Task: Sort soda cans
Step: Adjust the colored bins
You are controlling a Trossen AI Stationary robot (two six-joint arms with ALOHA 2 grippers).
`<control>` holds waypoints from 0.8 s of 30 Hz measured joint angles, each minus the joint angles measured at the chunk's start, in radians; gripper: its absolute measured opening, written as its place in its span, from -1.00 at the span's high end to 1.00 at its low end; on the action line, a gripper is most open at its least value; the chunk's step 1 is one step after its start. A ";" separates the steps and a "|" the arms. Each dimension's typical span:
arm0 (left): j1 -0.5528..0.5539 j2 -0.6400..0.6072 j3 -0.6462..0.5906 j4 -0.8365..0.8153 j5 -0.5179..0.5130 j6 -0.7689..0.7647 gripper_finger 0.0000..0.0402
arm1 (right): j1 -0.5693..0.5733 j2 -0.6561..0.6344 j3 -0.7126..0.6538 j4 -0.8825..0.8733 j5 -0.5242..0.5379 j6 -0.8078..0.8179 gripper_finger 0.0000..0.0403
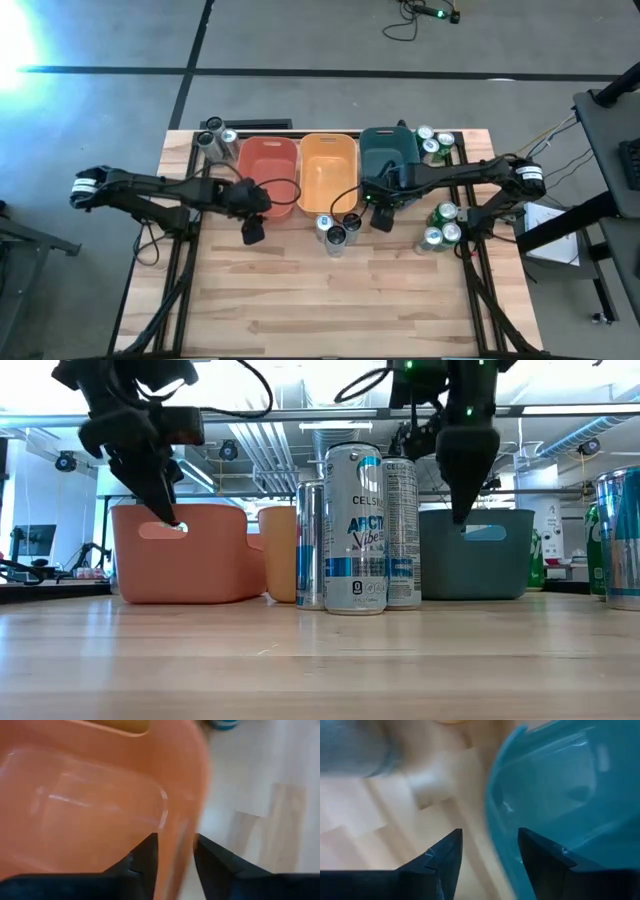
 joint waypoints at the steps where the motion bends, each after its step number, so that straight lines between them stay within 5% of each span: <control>1: 0.007 0.002 -0.001 0.000 0.000 0.000 0.58 | 0.000 0.001 -0.005 0.003 0.022 -0.006 0.14; 14: 0.045 -0.016 -0.002 0.031 0.037 0.004 0.99 | 0.000 0.003 -0.020 0.017 0.021 -0.105 0.90; 24: 0.044 -0.016 -0.002 0.025 0.098 0.078 1.00 | 0.034 -0.015 -0.014 -0.051 -0.046 -0.096 0.91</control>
